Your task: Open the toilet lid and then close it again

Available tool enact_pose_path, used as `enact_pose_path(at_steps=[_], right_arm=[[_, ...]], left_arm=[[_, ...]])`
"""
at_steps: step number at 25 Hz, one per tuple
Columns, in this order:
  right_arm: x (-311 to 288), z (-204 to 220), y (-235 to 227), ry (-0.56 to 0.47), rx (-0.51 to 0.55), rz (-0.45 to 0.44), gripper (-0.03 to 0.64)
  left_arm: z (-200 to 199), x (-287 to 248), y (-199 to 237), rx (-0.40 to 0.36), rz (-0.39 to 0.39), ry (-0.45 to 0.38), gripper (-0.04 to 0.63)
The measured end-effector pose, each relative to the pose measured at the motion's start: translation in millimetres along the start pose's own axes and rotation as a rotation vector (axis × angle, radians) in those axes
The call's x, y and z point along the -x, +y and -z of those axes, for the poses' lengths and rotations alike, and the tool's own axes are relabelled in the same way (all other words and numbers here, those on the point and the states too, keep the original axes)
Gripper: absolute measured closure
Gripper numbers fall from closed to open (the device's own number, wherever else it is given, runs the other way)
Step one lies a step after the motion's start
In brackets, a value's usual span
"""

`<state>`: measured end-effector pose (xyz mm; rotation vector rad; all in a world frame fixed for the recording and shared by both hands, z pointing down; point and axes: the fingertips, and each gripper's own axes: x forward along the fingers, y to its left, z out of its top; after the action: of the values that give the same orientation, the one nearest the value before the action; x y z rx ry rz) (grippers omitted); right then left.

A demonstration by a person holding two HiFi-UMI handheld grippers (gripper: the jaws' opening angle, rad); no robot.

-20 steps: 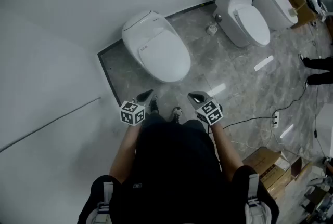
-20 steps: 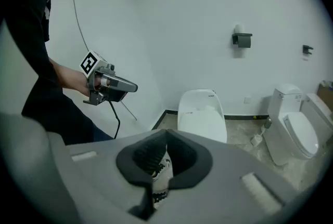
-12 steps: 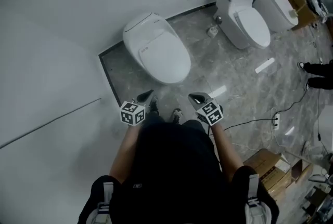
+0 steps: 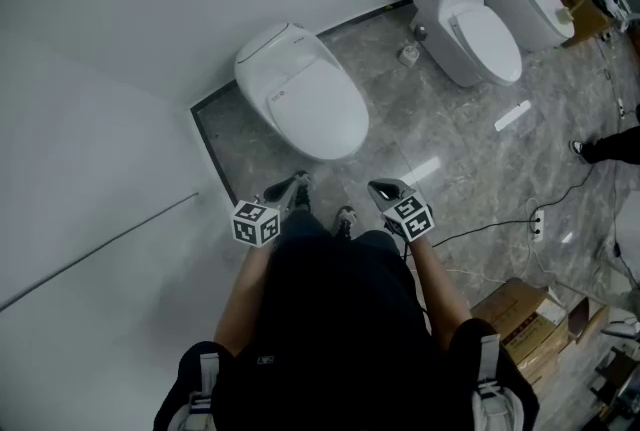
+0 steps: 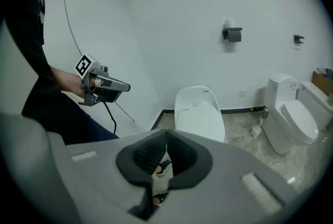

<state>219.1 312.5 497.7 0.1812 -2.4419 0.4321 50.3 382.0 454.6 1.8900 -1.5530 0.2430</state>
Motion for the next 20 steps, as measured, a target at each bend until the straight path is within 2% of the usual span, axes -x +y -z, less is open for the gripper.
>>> enact_pose_path(at_steps=[8,20], right_arm=[[-25,-6,-18,0.034,-0.078,0.041,0.612],[-81,-55,-44,0.065,-0.174,0.147,0.612]], left_arm=[[-16,-30,38,0.003,0.065,0.052,0.58],[-75,-83,115,-0.052,0.217,0.138,0.58]])
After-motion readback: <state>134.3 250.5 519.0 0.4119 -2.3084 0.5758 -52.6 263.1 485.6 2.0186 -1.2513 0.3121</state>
